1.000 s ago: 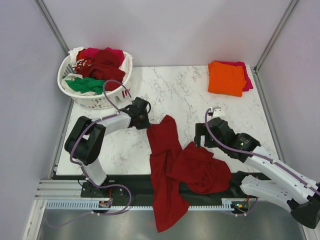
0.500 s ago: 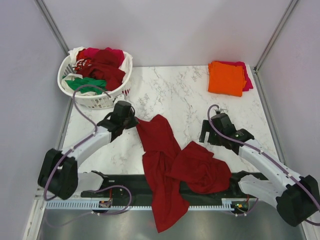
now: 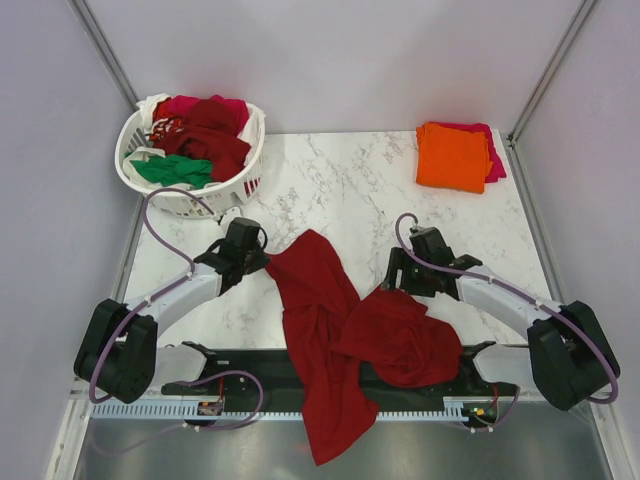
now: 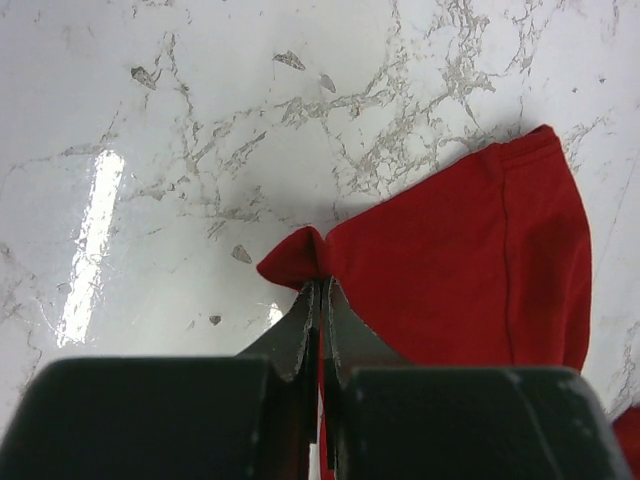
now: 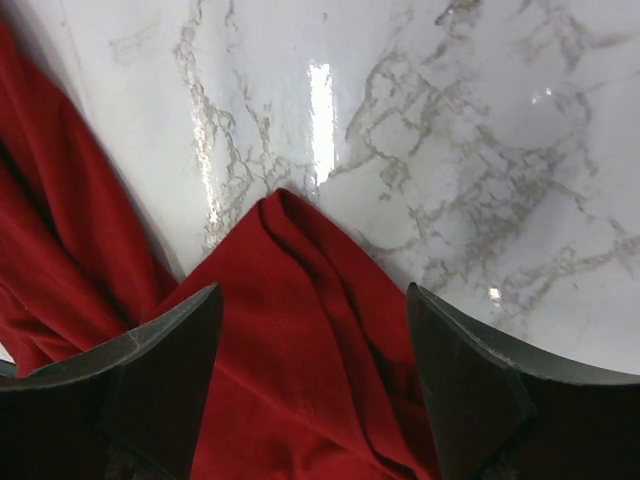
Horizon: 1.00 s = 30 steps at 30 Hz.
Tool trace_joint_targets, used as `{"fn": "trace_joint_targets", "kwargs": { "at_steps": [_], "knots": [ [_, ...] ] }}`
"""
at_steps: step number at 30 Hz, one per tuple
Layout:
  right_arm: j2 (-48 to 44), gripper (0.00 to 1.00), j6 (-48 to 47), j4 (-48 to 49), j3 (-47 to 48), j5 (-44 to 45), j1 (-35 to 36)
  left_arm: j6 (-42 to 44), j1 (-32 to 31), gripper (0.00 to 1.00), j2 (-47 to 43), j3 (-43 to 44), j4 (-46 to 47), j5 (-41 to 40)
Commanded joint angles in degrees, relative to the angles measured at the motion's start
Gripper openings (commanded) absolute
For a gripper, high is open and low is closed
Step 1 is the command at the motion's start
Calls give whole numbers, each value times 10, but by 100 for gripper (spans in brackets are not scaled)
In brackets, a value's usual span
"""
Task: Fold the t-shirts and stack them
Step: Flatten the tshirt out
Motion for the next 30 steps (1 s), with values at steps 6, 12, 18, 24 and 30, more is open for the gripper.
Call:
{"fn": "trace_joint_targets", "kwargs": {
  "at_steps": [6,12,18,24,30],
  "knots": [
    [85,75,-38,65,28,-12,8,-12,1,2,5,1,34,-15],
    [131,68,-59,65,43,37,47,-11,1,2,11,4,34,-12],
    [169,44,-63,82,50,53,60,-8,1,2,15,6,34,-10],
    [183,0,-67,83,52,57,62,-9,2,2,15,5,34,-11],
    [117,0,-81,13,102,101,62,1,2,2,4,16,23,-9]
  ]
}}
